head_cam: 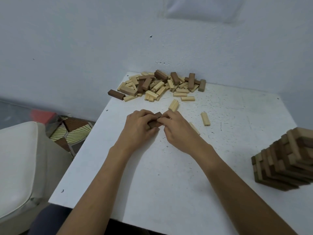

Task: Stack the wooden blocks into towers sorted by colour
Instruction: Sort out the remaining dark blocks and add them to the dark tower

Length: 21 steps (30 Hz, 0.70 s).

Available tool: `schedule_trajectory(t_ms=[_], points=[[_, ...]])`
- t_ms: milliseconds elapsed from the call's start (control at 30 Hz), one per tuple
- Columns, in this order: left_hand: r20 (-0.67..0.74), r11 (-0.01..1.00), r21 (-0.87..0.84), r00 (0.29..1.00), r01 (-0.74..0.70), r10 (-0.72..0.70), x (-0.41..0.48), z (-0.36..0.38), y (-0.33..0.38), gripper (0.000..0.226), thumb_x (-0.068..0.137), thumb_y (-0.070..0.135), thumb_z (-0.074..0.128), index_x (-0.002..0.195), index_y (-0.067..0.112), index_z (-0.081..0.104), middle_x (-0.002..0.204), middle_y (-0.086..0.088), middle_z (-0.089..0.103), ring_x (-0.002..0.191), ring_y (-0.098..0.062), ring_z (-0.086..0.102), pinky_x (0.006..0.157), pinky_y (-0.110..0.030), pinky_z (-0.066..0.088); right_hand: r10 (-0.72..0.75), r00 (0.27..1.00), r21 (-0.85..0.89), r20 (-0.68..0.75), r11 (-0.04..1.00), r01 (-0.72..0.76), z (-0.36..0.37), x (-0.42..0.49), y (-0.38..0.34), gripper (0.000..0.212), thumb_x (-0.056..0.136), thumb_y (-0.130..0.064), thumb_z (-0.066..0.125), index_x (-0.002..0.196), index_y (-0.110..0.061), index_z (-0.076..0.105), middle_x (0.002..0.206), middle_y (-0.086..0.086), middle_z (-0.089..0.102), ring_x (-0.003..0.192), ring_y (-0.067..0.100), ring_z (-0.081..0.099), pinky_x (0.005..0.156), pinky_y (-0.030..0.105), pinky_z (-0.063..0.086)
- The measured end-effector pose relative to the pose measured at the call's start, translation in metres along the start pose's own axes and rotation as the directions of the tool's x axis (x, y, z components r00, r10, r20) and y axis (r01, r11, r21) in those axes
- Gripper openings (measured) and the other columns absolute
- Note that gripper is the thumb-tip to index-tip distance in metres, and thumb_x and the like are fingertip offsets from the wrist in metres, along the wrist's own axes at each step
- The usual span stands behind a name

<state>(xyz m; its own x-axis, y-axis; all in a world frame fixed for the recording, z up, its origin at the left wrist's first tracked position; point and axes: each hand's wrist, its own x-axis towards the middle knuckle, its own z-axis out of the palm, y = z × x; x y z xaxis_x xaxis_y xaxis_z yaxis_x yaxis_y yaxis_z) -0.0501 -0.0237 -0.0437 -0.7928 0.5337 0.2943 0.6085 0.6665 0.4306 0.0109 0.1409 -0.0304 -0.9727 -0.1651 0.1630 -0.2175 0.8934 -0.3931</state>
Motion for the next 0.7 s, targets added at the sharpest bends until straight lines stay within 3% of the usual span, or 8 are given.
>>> schedule_trajectory(t_ms=[100, 267, 433, 600, 700], points=[[-0.027, 0.998, -0.052, 0.999, -0.023, 0.022, -0.005, 0.002, 0.007, 0.023, 0.08, 0.023, 0.072, 0.103, 0.022, 0.073, 0.105, 0.004, 0.07, 0.092, -0.016, 0.061, 0.083, -0.034, 0.047, 0.014, 0.999, 0.058, -0.039, 0.998, -0.012, -0.002, -0.01, 0.002, 0.041, 0.092, 0.001, 0.046, 0.128, -0.008, 0.062, 0.127, 0.004, 0.055, 0.112, 0.02, 0.048, 0.09, 0.025, 0.044], [0.046, 0.991, -0.133, 0.999, 0.031, -0.025, -0.01, -0.002, 0.014, 0.026, 0.081, 0.019, 0.068, 0.107, 0.02, 0.066, 0.098, 0.008, 0.067, 0.089, -0.011, 0.057, 0.078, -0.02, 0.042, 0.024, 0.999, 0.012, -0.042, 1.0, -0.023, -0.001, -0.02, 0.009, 0.038, 0.092, -0.001, 0.047, 0.125, -0.01, 0.064, 0.126, 0.002, 0.06, 0.105, 0.023, 0.048, 0.088, 0.037, 0.047], [0.044, 0.987, -0.149, 0.997, 0.061, -0.055, -0.013, -0.005, 0.015, 0.029, 0.079, 0.021, 0.066, 0.107, 0.023, 0.063, 0.095, 0.011, 0.065, 0.086, -0.008, 0.055, 0.082, -0.026, 0.043, 0.017, 0.995, -0.009, -0.096, 1.0, -0.018, -0.012, 0.005, 0.01, 0.032, 0.096, -0.007, 0.046, 0.12, -0.01, 0.066, 0.118, 0.002, 0.064, 0.105, 0.02, 0.051, 0.088, 0.033, 0.046], [0.058, 0.982, -0.167, 0.995, 0.091, -0.082, -0.012, -0.006, 0.006, 0.033, 0.075, 0.029, 0.059, 0.107, 0.026, 0.062, 0.095, 0.013, 0.065, 0.087, -0.009, 0.054, 0.084, -0.027, 0.043, 0.035, 0.985, -0.025, -0.172, 0.999, -0.04, -0.01, 0.065, 0.021, 0.031, 0.095, -0.011, 0.049, 0.121, -0.01, 0.066, 0.12, 0.009, 0.065, 0.111, 0.027, 0.055, 0.088, 0.038, 0.048], [0.078, 0.977, -0.194, 0.994, 0.094, -0.08, -0.01, -0.008, 0.0, 0.034, 0.075, 0.026, 0.061, 0.109, 0.025, 0.062, 0.099, 0.01, 0.066, 0.09, -0.011, 0.056, 0.086, -0.028, 0.043, 0.025, 0.985, -0.069, -0.169, 0.997, -0.037, -0.006, 0.103, 0.025, 0.028, 0.094, -0.011, 0.052, 0.118, -0.006, 0.066, 0.113, 0.013, 0.066, 0.104, 0.034, 0.058, 0.084, 0.038, 0.047]])
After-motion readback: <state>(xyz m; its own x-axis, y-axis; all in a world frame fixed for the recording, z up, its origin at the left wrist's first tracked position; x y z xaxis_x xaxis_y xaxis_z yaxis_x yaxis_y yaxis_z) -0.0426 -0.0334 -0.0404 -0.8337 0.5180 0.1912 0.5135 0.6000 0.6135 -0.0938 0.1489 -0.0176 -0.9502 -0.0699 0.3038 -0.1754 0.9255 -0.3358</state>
